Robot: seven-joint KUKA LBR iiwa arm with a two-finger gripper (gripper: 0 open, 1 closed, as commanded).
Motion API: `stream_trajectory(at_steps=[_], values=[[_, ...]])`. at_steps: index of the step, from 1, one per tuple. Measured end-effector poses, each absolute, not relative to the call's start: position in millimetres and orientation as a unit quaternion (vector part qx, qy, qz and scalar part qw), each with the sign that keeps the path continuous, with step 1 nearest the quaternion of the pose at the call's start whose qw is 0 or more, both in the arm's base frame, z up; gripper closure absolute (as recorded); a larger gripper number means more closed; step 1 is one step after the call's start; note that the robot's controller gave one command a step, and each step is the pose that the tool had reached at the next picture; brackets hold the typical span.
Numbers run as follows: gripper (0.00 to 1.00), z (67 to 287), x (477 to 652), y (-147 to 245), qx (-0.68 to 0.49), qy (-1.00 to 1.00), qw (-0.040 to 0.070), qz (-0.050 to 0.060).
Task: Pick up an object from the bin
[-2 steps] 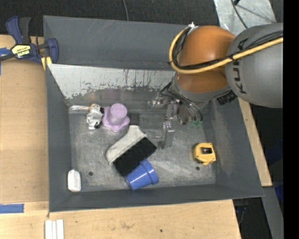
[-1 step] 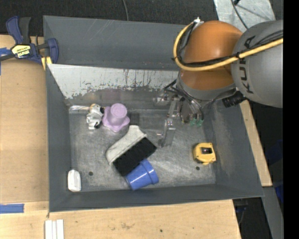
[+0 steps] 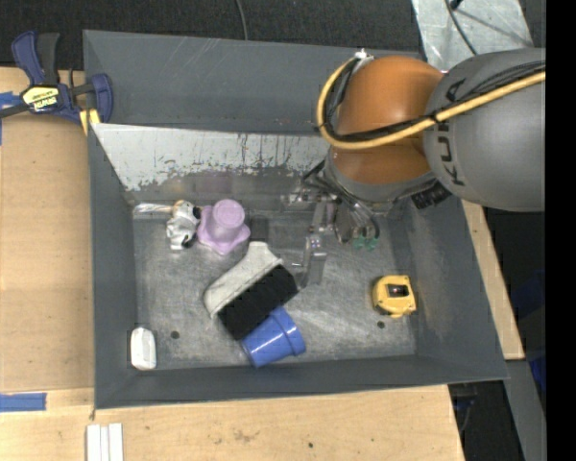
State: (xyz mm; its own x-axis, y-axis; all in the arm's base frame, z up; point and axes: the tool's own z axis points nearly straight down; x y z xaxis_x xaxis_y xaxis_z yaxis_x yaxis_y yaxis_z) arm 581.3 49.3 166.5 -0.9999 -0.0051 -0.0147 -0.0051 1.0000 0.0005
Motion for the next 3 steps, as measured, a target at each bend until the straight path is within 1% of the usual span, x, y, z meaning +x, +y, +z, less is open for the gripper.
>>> stream_trajectory(at_steps=[1,2,3], values=[[0.0,104.8,559.1,72.3,-0.024,1.0,0.006,0.0],[0.0,87.0,551.2,80.1,0.026,0.999,0.021,0.004],[0.0,89.5,514.6,55.1,0.05,0.998,0.024,0.006]])
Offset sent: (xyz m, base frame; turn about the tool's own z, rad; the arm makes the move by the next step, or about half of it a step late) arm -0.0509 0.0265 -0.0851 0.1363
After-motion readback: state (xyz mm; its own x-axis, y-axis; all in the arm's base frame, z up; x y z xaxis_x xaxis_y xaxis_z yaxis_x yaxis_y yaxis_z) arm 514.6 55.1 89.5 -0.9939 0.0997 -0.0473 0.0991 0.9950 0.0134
